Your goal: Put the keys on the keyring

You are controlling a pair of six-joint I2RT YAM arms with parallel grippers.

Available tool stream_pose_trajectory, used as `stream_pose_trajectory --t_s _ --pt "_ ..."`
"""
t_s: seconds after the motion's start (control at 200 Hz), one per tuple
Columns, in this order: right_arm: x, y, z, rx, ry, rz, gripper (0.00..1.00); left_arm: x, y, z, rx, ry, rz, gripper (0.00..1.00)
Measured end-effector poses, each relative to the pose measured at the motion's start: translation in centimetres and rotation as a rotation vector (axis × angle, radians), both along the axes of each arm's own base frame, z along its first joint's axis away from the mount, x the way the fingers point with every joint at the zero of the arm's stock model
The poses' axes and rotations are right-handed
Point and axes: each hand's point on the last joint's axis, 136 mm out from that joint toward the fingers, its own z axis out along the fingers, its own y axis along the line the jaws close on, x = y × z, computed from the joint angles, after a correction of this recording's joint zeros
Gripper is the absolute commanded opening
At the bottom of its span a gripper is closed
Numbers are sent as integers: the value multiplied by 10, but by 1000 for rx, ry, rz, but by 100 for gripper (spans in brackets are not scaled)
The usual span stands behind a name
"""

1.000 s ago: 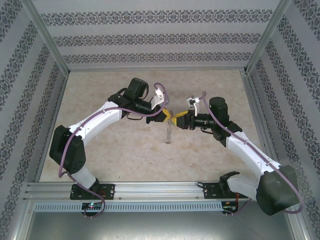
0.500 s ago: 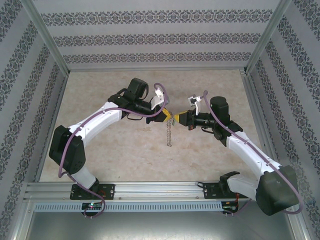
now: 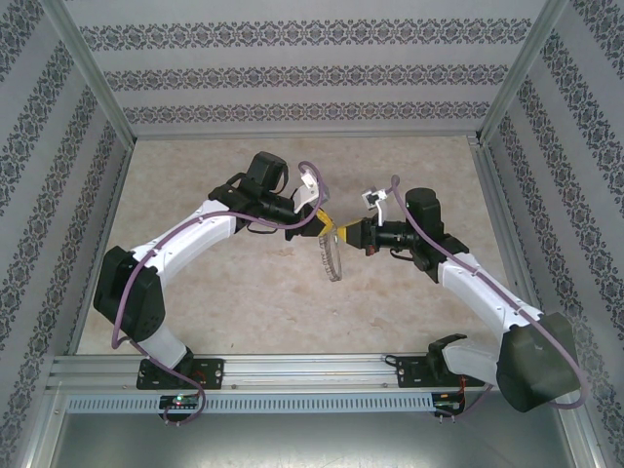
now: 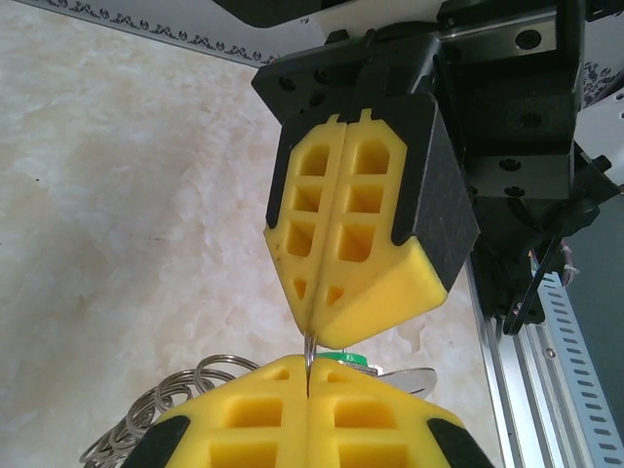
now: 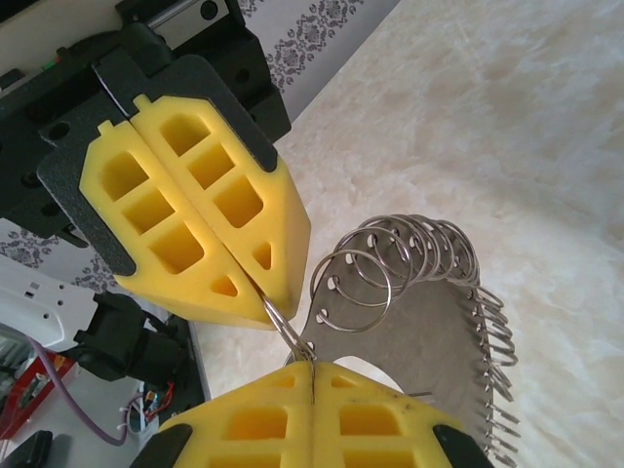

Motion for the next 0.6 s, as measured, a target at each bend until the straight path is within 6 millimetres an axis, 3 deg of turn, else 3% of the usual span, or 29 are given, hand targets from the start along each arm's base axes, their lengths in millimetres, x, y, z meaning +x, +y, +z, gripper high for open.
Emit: stream_pose_trajectory --t_s 0.085,0.165,0.25,0.375,0.5,0.6 --pt "-2 1 -1 2 5 12 1 -1 0 0 0 3 1 0" --pt "-4 3 -3 5 17 31 36 -2 1 -1 1 7 2 0" --pt "-7 4 -5 7 21 45 50 -1 1 1 -4 -2 2 0" --pt "-8 -8 2 21 4 10 53 0 0 5 -13 -17 2 0" --pt "-3 -24 22 44 -66 -47 56 -1 0 7 -17 -23 2 0" --pt "-2 -26 34 63 -106 -54 56 -1 1 9 -19 -26 2 0"
